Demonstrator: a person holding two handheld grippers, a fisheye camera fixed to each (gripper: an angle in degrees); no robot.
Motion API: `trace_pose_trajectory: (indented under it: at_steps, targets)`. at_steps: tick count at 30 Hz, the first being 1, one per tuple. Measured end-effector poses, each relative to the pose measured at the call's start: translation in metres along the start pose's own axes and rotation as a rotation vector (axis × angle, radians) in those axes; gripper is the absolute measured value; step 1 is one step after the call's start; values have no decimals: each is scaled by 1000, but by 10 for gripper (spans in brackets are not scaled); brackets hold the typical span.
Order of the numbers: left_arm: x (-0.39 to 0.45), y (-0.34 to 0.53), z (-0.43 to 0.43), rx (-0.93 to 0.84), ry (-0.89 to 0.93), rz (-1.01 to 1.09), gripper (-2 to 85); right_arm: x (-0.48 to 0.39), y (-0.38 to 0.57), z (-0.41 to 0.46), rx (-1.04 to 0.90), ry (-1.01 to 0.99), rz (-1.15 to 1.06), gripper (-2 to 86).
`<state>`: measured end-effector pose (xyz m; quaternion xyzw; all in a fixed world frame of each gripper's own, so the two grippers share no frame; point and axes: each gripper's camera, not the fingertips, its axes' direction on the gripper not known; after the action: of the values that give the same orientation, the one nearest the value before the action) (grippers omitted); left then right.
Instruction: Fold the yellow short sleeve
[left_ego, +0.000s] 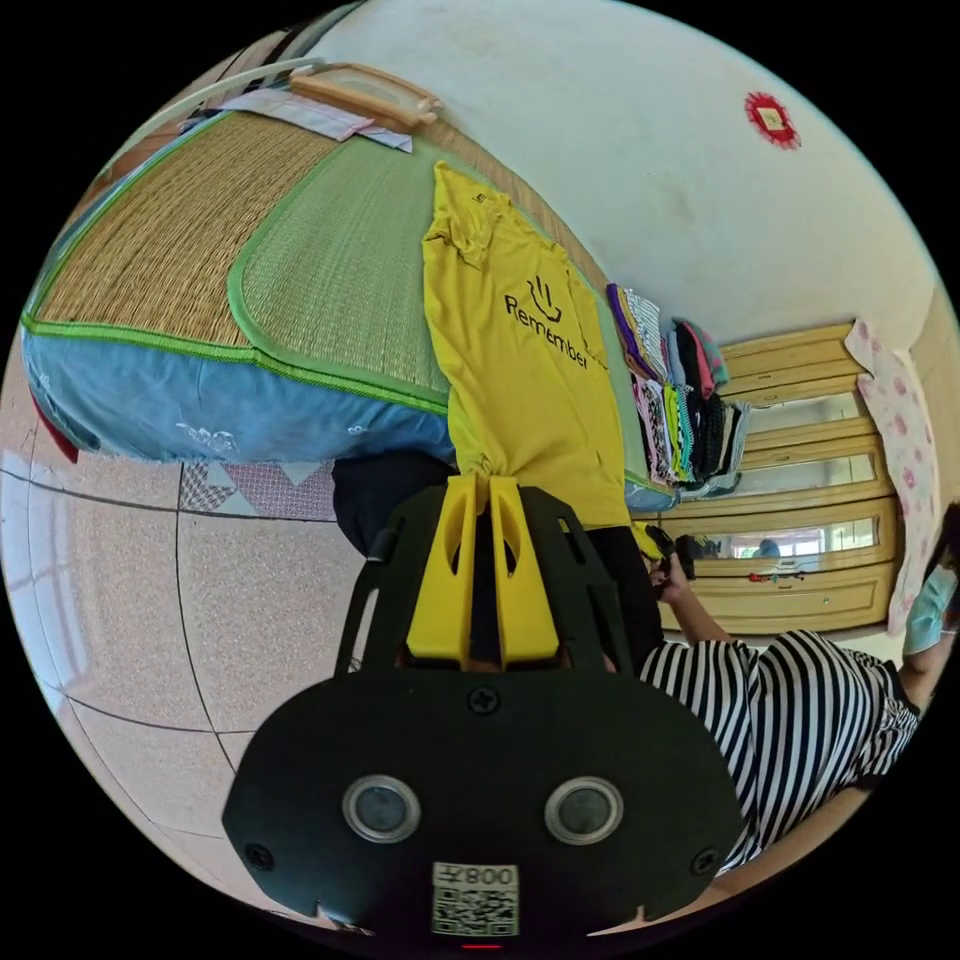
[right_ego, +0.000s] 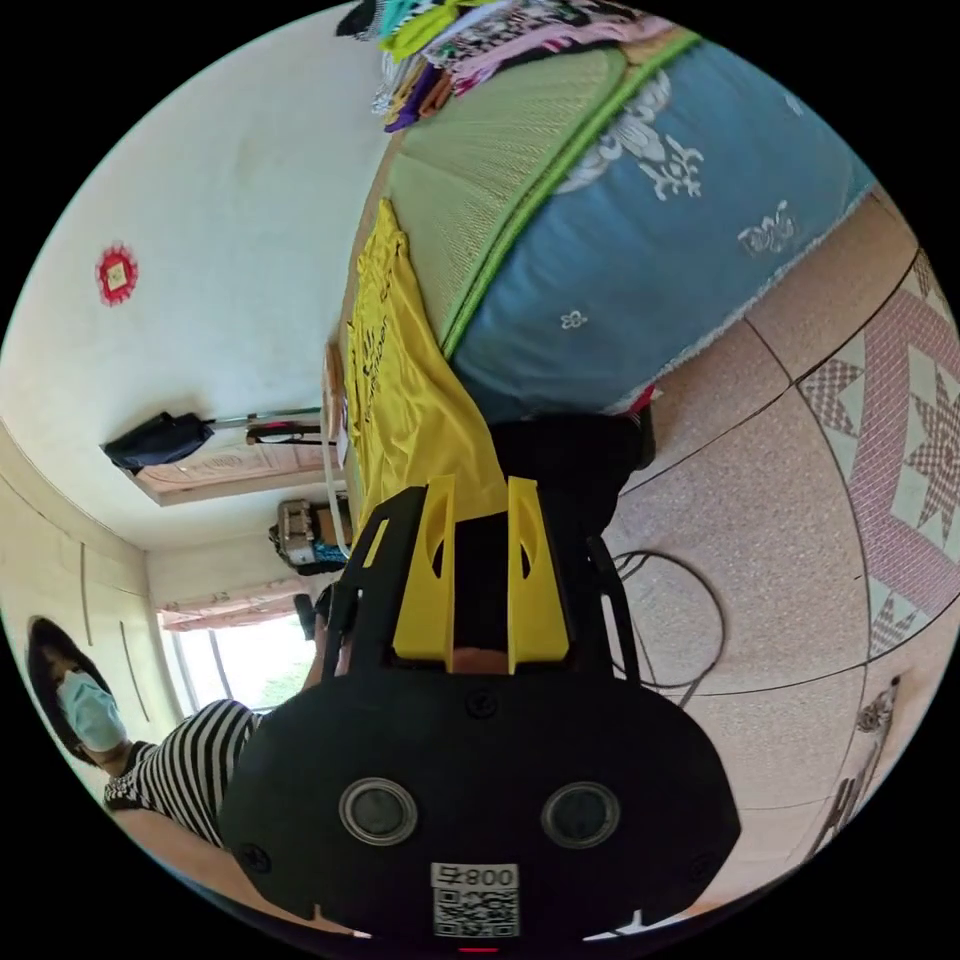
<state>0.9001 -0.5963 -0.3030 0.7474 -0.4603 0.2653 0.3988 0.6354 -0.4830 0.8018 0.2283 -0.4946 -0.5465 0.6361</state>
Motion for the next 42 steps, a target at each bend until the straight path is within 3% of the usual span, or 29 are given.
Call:
trace_pose_trajectory:
  at_steps: [12, 21, 34, 42]
  targets:
    - [-26, 10, 4, -47, -120, -105, 23, 125, 27, 70, 61, -356, 156, 109]
    - [-32, 15, -6, -39, -234, -155, 21, 163, 41, 96, 83, -429, 153, 111]
    - [-37, 14, 8, -57, -256, -194, 20, 179, 54, 151, 23, -501, 119, 90]
    - [-39, 15, 10, -31, -208, -183, 21, 123, 59, 122, 58, -487, -76, 24]
